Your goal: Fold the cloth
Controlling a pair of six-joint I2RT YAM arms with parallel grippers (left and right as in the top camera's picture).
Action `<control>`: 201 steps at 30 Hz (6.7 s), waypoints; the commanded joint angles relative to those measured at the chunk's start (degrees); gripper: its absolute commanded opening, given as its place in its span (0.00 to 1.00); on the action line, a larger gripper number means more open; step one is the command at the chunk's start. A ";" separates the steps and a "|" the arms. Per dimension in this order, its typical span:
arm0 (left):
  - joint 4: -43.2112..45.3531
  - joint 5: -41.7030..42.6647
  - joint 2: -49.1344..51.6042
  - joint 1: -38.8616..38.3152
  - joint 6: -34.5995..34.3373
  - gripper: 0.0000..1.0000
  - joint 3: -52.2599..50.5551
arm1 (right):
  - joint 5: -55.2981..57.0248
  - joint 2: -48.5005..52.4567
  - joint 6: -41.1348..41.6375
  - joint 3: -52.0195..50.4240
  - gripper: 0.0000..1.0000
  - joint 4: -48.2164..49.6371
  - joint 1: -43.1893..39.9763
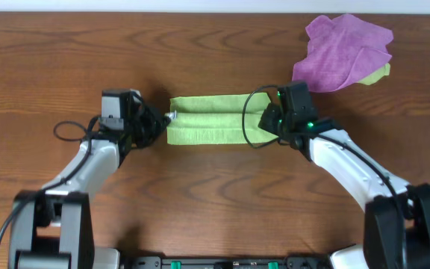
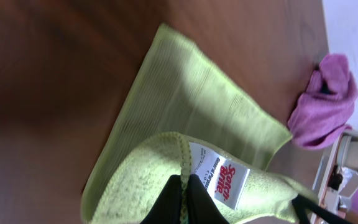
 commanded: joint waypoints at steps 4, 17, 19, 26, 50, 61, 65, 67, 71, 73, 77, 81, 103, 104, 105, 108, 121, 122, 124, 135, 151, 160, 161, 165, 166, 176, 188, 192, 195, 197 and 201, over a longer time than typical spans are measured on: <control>0.94 -2.21 6.64 0.39 -0.31 0.06 5.66 | 3.80 4.68 -2.97 4.15 0.01 3.23 -0.87; 4.61 -3.30 12.90 0.37 0.07 0.06 8.09 | 5.25 11.80 -5.22 8.81 0.01 6.88 -1.18; 5.03 -3.65 13.25 0.37 0.07 0.06 8.09 | 5.42 12.20 -5.22 8.81 0.01 6.91 -1.18; 5.75 -5.22 15.19 0.33 0.50 0.06 8.09 | 5.42 14.60 -5.22 8.81 0.01 7.91 -1.16; 10.88 -6.27 19.52 -0.31 1.70 0.13 8.11 | 8.22 16.92 -5.62 8.81 0.14 4.57 -1.11; 10.88 -4.35 18.40 -0.24 5.75 0.30 10.45 | 8.22 14.71 -5.62 8.83 0.58 4.68 -1.11; 9.57 -4.37 16.76 0.35 7.19 0.41 10.45 | 8.68 12.44 -5.60 8.83 0.64 3.74 -1.11; 8.28 -4.46 15.80 1.07 8.37 0.47 10.45 | 9.33 11.34 -5.53 8.83 0.66 2.89 -1.11; 4.44 -4.61 13.40 3.08 9.75 0.51 10.45 | 10.21 8.68 -4.96 8.83 0.68 -0.26 -1.11; 2.51 -4.57 11.93 3.87 10.47 0.51 10.45 | 10.62 7.21 -4.66 8.83 0.69 -2.21 -1.11; -0.94 -4.20 8.24 4.63 10.38 0.51 10.45 | 9.01 4.37 -2.51 8.83 0.71 -7.04 -1.11; -1.22 -2.10 4.74 4.26 5.25 0.55 10.45 | 5.29 3.08 -2.36 8.83 0.74 -6.71 -1.14; 7.43 -6.03 16.94 -6.03 -9.11 0.06 10.45 | 4.92 -3.19 8.85 8.83 0.72 -23.15 -1.92; 7.65 -6.05 17.53 -6.10 -9.44 0.06 10.45 | 4.90 -3.30 8.85 8.83 0.74 -23.52 -1.92; 8.11 -6.03 18.14 -6.23 -9.49 0.06 10.45 | 4.76 -3.30 8.83 8.83 0.77 -23.65 -1.92; 9.42 -6.05 19.41 -6.64 -10.34 0.06 10.45 | 4.00 -3.30 8.85 8.83 0.83 -23.10 -1.92; 9.66 -6.71 22.69 -8.39 -11.74 0.06 10.45 | 3.45 -3.19 11.06 8.41 0.96 -25.09 -1.92; 9.66 -6.71 22.69 -8.39 -11.74 0.06 10.45 | 3.45 -3.04 11.50 8.13 0.96 -25.09 -1.92; 9.40 -6.71 22.69 -8.39 -11.74 0.06 10.45 | 3.50 -2.43 12.90 7.23 0.97 -24.98 -1.92; 6.91 -6.54 22.69 -8.39 -11.50 0.06 10.45 | 1.97 2.80 13.53 4.63 0.96 -17.64 -2.03; 6.51 -6.54 22.69 -8.39 -11.50 0.05 10.45 | 2.10 8.76 15.67 4.63 0.91 -10.16 -2.01; 5.40 -6.54 22.69 -8.39 -11.47 0.06 10.45 | 2.05 10.71 16.94 4.63 0.83 -7.85 -2.01; 5.40 -6.54 22.69 -8.39 -11.47 0.06 10.45 | 2.21 10.71 16.94 4.63 0.82 -7.82 -2.01; 5.40 -6.54 22.69 -8.39 -11.47 0.06 10.45 | 2.40 10.99 16.94 4.63 0.82 -7.23 -2.01; 5.40 -6.51 22.69 -8.39 -11.47 0.06 10.45 | 2.40 11.21 16.94 4.63 0.82 -7.06 -2.01; 4.66 -6.69 22.69 -8.37 -10.88 0.06 10.45 | 2.36 12.92 16.96 4.63 0.81 -5.66 -2.01; 1.27 -7.61 22.69 -8.37 -10.19 0.06 10.45 | 2.64 12.92 16.68 4.63 0.22 -2.67 -2.01; 1.11 -7.61 22.69 -8.33 -10.19 0.06 10.45 | 2.97 12.70 15.15 4.76 0.01 0.11 -2.01; 1.09 -7.63 22.69 -8.24 -10.16 0.06 10.45 | 2.80 11.69 13.16 5.75 0.01 0.44 -1.90; 1.11 -7.65 22.69 -8.24 -10.16 0.06 10.45 | 2.84 10.51 10.64 6.71 0.01 0.26 -1.49; 1.11 -7.63 22.69 -8.24 -10.16 0.06 10.45 | 2.54 8.20 8.74 7.56 0.01 0.26 -0.52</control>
